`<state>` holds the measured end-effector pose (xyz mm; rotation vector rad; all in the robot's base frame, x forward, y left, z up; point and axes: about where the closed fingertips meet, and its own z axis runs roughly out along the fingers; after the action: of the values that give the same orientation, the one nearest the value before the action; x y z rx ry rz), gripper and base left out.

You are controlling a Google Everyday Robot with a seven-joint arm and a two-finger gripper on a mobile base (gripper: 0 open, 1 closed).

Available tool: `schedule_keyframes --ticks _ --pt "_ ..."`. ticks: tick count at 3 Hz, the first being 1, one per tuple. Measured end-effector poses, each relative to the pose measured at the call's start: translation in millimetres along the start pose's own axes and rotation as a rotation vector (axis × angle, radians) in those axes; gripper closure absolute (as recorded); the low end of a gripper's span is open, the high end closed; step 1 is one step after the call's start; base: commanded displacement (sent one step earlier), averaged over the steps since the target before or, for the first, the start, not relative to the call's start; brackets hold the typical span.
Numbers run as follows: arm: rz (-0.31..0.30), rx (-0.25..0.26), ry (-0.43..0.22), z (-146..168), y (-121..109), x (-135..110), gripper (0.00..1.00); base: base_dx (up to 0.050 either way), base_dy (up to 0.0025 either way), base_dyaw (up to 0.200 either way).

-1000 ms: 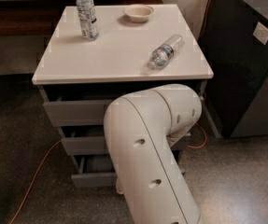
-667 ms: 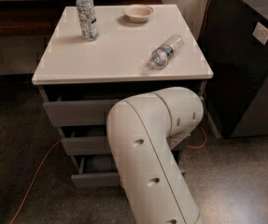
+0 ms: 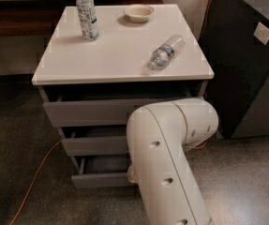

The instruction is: Place water bottle into bottom drawer

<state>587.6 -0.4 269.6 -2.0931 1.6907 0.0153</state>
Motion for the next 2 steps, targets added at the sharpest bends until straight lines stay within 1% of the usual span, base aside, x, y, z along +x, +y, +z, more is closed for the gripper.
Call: schedule_keyframes --ticks 1,2 --pt "0.002 0.022 -0.014 7.7 -10.2 14.1 0.87 0.000 0.00000 0.000" --pt "0.005 0.028 -0.017 8.0 -13.2 16.6 0.64 0.000 0.00000 0.000"
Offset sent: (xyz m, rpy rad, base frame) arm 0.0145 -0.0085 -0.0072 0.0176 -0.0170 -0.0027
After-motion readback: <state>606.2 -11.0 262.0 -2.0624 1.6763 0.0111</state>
